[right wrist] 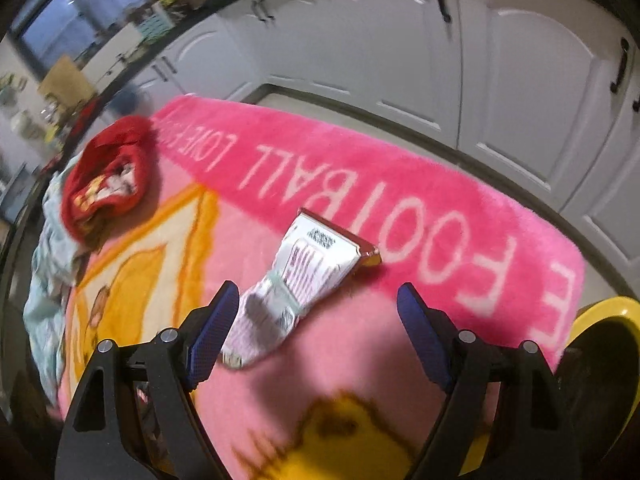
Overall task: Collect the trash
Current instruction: 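Grasp the white snack packet with the right tool while the left tool grasps the brown chocolate wrapper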
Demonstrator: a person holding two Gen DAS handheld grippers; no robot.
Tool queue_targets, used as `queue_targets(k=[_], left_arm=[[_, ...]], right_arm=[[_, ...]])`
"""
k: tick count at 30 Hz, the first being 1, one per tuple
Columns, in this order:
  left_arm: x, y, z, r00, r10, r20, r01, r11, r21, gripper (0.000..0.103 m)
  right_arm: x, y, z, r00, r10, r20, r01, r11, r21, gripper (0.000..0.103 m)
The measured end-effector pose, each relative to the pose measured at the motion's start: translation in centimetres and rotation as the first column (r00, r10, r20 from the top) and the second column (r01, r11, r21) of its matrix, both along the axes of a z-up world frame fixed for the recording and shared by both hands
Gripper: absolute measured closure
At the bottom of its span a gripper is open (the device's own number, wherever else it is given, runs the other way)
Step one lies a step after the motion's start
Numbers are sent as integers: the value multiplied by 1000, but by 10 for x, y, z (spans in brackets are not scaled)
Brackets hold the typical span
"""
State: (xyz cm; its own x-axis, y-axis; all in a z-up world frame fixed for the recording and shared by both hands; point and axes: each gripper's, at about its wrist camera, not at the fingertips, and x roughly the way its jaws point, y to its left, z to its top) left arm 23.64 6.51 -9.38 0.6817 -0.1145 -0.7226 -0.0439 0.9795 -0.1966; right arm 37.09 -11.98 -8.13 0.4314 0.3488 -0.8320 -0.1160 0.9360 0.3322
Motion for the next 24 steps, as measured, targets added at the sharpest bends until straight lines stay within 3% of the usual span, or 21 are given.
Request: queue_targets(k=[7,9,13,19,21,24], left_arm=[[2,5,-8,999,10,-37,-11,1000,-29,70],[1,7,-9,999,19,-41,-21,999,-33,78],[0,14,-10,998,32,-44,-35,998,-55,91],[-3,13,-9,999,29,-39,-32,997,-71,92],[-6,13,-9,999,27,-40,-30,996,-79,92],[-9,12,-8,999,29,-40,-33,995,-97,93]], right_arm=[[14,15,-11,998,-60,-25,60,998,11,25],[17,19,-13,998,-62,-21,61,998,-15,36],[12,21,-15,1000,-23,14,24,998,-54,42],[-6,16,-14,994,93,49,-91,995,-50,50],[-16,14,-14,988,144,60,-141,989,-46,64],[-30,10,-11,979,193,70,-190,981,-46,64]])
